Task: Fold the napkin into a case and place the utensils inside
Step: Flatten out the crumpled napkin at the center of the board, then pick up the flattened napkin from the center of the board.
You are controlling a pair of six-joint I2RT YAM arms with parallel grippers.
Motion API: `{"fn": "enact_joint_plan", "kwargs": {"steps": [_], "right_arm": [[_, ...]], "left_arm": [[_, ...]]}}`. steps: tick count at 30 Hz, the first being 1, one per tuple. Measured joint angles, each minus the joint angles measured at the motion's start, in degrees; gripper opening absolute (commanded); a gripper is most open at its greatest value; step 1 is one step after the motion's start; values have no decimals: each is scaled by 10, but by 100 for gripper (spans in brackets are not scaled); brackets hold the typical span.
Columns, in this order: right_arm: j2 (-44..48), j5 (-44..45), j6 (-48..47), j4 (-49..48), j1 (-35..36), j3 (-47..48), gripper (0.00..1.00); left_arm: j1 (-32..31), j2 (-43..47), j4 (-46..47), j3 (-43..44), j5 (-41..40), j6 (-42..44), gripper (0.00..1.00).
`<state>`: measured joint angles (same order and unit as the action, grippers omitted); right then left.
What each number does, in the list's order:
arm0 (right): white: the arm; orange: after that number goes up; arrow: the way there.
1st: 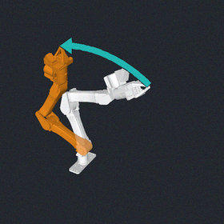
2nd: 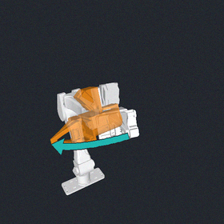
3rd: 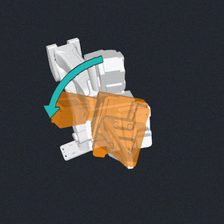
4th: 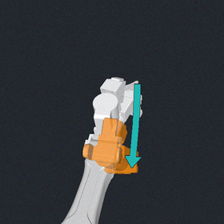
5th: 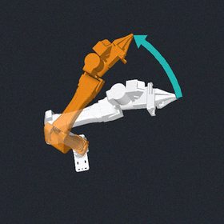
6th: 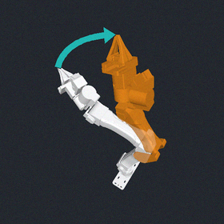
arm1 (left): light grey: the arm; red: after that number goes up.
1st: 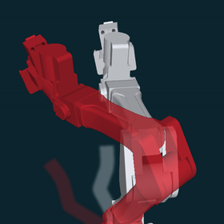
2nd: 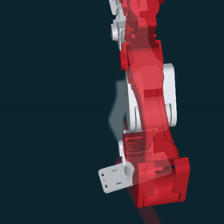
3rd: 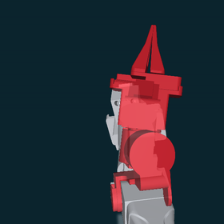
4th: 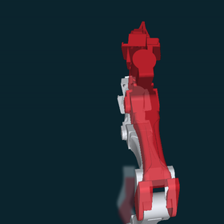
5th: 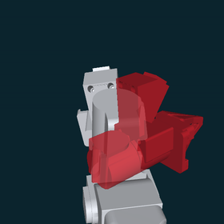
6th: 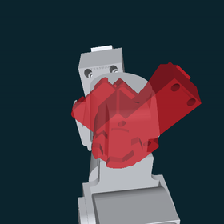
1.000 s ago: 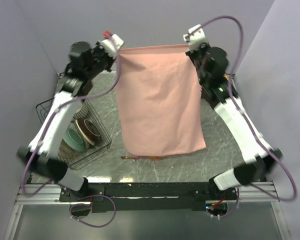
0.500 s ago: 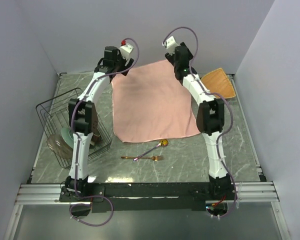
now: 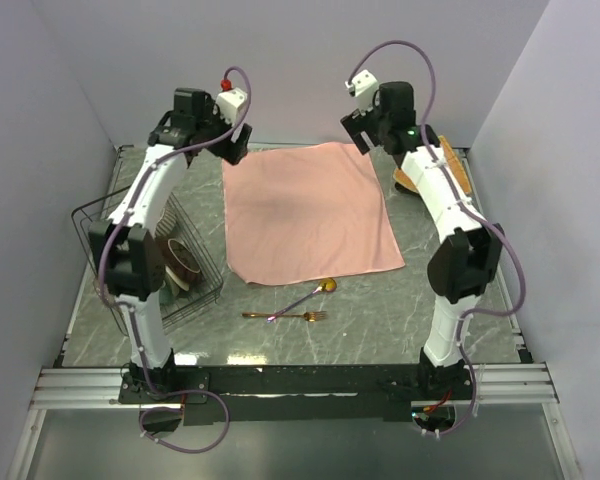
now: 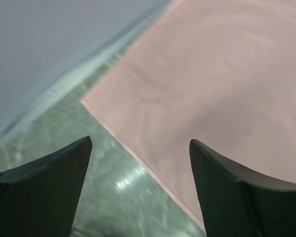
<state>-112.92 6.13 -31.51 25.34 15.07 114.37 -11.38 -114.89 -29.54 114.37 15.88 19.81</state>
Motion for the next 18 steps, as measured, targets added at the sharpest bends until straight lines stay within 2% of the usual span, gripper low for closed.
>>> {"fn": "enact_joint_plan", "kwargs": {"steps": [4,7,9,10,14,16,18], "right_arm": [[42,-86,10,121,-6,-11,91],[42,-130,11,195,-8,-45,83],[37,-150,14,239,-9,-80,77],[30,-158,16,262,-11,-95,72],[10,-172,26,311,-23,-135,62],[7,-172,34,320,-30,-156,55],[7,-167,39,321,-35,-176,53]], "left_arm": [[5,67,-111,-54,95,23,73],[-3,95,-196,-114,134,79,78],[-22,113,-236,-176,132,114,82],[-38,122,-249,-217,124,131,83],[-117,157,-270,-348,78,171,84],[-156,171,-267,-385,57,177,84],[-185,185,-252,-413,31,184,85]]}}
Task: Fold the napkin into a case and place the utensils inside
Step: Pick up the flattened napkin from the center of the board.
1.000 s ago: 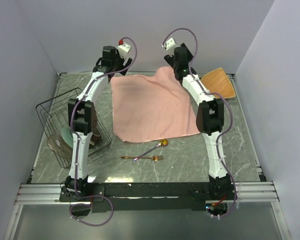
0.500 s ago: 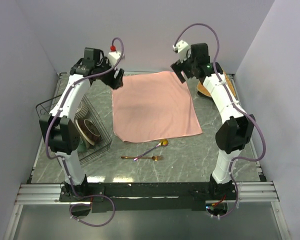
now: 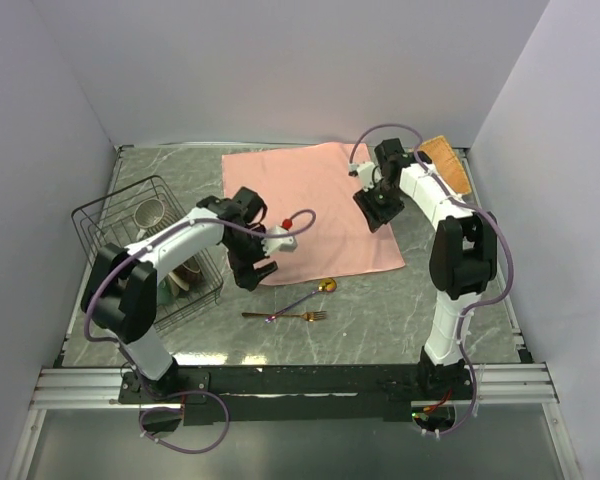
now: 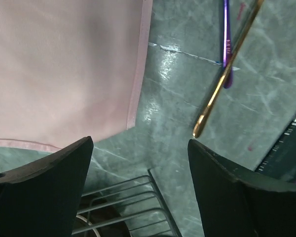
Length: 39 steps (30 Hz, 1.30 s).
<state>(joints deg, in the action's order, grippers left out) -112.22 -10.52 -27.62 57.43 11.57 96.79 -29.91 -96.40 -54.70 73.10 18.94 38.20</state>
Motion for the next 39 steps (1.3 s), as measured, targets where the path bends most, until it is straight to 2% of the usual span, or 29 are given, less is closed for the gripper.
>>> {"fn": "enact_joint_plan", "kwargs": {"steps": [4,8,9,11,12,16,17,21,24,27,34,37,39], "right_arm": [[-2,13,8,-7,-6,-33,49],[-12,24,13,-17,-6,-61,48],[-17,27,15,-21,-6,-67,48],[-25,33,17,-28,-6,-75,48],[-27,35,19,-33,-6,-79,45],[-30,41,23,-42,-6,-92,44],[-31,43,23,-46,-7,-94,44],[-35,49,26,-55,-10,-95,44],[-36,52,27,-57,-14,-95,44],[-36,52,28,-58,-17,-95,43],[-39,54,30,-58,-18,-95,35],[-45,54,30,-57,-18,-95,34],[-46,55,30,-58,-18,-96,34]], "left_arm": [[-31,9,42,-35,-56,8,83],[-45,9,75,-61,-102,17,72],[-47,7,79,-61,-113,17,65],[-47,1,84,-57,-123,17,58],[-47,-5,86,-52,-128,17,48],[-46,-28,85,-23,-135,19,33],[-46,-29,85,-15,-138,22,33],[-40,-30,77,11,-130,36,67],[-39,-27,63,18,-110,49,74],[-46,-23,61,5,-104,52,75],[-59,-38,78,-24,-132,52,72],[-59,-56,93,-24,-152,51,66],[-58,-68,97,-22,-166,53,58]]}}
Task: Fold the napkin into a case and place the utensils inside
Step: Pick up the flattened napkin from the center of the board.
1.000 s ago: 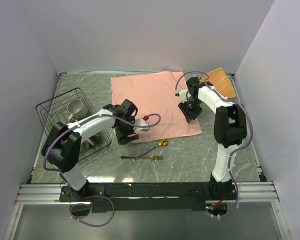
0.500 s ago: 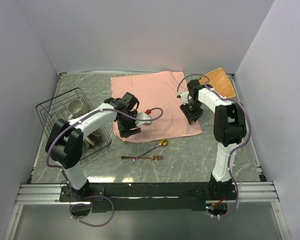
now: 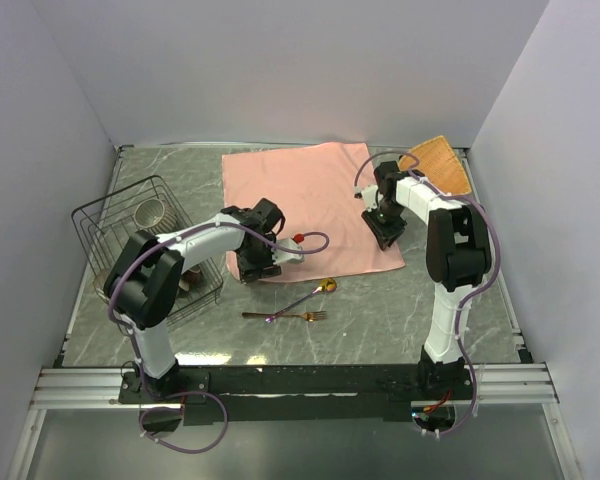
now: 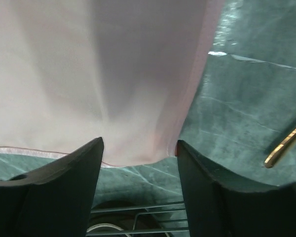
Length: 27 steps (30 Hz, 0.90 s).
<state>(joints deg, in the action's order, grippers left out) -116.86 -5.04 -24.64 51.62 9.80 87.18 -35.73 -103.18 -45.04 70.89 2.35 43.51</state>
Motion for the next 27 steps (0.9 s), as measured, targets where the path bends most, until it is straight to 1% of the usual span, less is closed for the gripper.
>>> {"fn": "enact_joint_plan", "kwargs": {"steps": [1,2,4,5,7,8,9,11,14,16,20,21,22,24,25,27], "right_arm": [[0,0,0,0,0,-2,31],[0,1,0,0,0,-2,31],[-2,1,0,0,0,-3,30],[-3,1,0,0,0,-3,30],[-5,2,0,0,0,-3,29],[-5,3,0,0,0,-3,29],[-6,5,0,0,0,-3,26],[-7,5,0,0,0,-3,26],[-7,5,0,3,0,-3,25],[-7,3,0,5,0,-4,25],[-2,-4,-2,9,0,-28,25],[4,-5,-3,9,0,-36,24],[11,-7,-3,11,0,-47,22],[25,-9,-5,14,0,-70,21],[33,-11,-7,20,0,-82,21],[43,-15,-8,28,0,-101,20]], "left_arm": [[0,-4,0,2,-7,0,54],[0,-7,0,5,-14,3,46],[1,-7,-2,19,-26,7,38],[2,-7,-4,30,-30,10,30],[5,-7,-7,54,-35,12,22],[6,-7,-11,68,-35,17,15],[8,-7,-16,81,-35,20,12],[10,-7,-29,101,-32,29,6],[12,-5,-55,104,-20,43,3],[12,-2,-68,88,-9,53,2],[12,6,-108,39,16,69,6],[12,6,-116,32,24,71,6],[12,7,-123,26,31,75,6],[12,8,-131,20,42,79,6],[12,12,-131,15,46,81,8],[12,20,-131,7,52,83,20]]}}
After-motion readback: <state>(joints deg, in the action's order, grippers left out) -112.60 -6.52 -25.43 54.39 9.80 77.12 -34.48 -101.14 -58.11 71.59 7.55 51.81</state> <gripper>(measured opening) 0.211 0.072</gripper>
